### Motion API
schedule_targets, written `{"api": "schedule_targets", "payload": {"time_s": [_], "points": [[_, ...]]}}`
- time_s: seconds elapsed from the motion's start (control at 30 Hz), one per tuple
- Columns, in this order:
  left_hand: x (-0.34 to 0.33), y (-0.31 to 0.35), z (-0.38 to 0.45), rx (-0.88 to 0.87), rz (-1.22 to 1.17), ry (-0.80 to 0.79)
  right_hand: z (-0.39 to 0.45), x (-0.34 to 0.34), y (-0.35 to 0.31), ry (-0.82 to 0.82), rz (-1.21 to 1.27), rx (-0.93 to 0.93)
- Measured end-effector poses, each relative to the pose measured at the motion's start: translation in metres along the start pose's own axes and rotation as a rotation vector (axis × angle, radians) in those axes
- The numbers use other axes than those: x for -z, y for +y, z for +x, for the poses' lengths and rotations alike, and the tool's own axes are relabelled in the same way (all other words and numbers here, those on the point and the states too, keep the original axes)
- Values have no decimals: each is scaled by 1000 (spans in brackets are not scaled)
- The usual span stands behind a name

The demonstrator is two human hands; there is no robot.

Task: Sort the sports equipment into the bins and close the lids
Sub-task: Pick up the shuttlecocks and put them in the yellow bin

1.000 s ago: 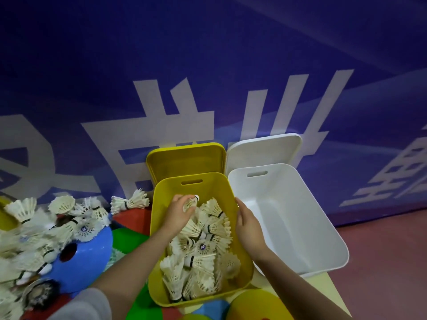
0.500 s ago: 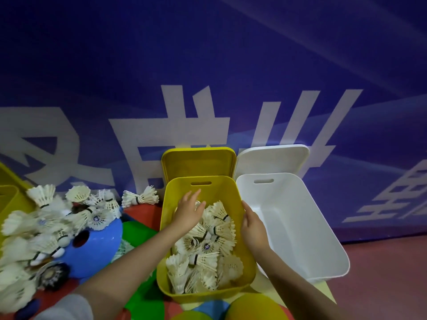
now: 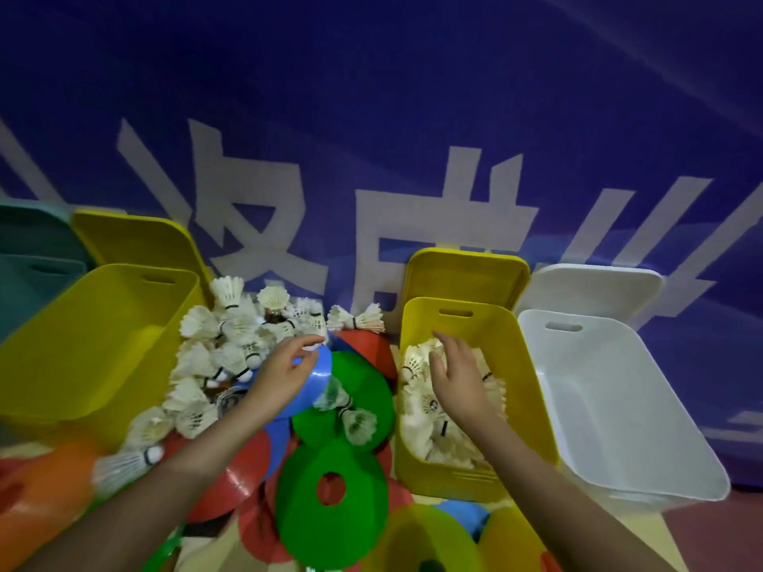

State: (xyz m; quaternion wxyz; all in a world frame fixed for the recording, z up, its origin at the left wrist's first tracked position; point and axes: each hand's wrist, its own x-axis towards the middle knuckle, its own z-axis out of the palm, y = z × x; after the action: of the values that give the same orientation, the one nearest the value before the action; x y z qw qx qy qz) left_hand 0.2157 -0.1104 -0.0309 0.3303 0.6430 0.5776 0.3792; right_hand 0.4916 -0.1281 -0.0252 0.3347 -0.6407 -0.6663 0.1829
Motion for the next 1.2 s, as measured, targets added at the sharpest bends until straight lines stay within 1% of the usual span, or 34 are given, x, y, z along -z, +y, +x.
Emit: {"api": "schedule_targets", "payload": {"time_s": [0.1, 0.2, 0.33, 0.43, 0.53, 0.63, 0.7, 0.77, 0.9, 0.97, 1.07, 1.2], "points": [[53, -35, -14, 65, 47, 57, -15, -44, -42, -88, 67, 80], [99, -67, -29, 109, 110, 95, -31, -91, -72, -204, 95, 47], [150, -102, -52, 121, 170, 98, -50, -151, -101, -332, 97, 41], [176, -119, -76, 121, 211, 124, -57, -191, -131, -369, 22, 112], [193, -137, -103, 116, 257, 121, -55, -226, -163, -340, -85, 182], [206, -161, -126, 144, 323, 126, -44, -252, -177, -382, -267, 155], [211, -176, -138, 177, 331, 145, -36, -264, -175, -449, -384, 116], [210, -187, -146, 255, 317, 126, -31, -270, -172, -503, -448, 46], [196, -205, -147, 399, 249, -28, -31, -273, -167, -501, -426, -83], [191, -212, -143, 404, 251, -54, -33, -275, -166, -483, -375, -140], [188, -222, -138, 353, 279, -68, -35, -276, -165, -451, -239, -218], [188, -226, -134, 284, 340, -93, -36, -265, -159, -385, -110, -230]]}}
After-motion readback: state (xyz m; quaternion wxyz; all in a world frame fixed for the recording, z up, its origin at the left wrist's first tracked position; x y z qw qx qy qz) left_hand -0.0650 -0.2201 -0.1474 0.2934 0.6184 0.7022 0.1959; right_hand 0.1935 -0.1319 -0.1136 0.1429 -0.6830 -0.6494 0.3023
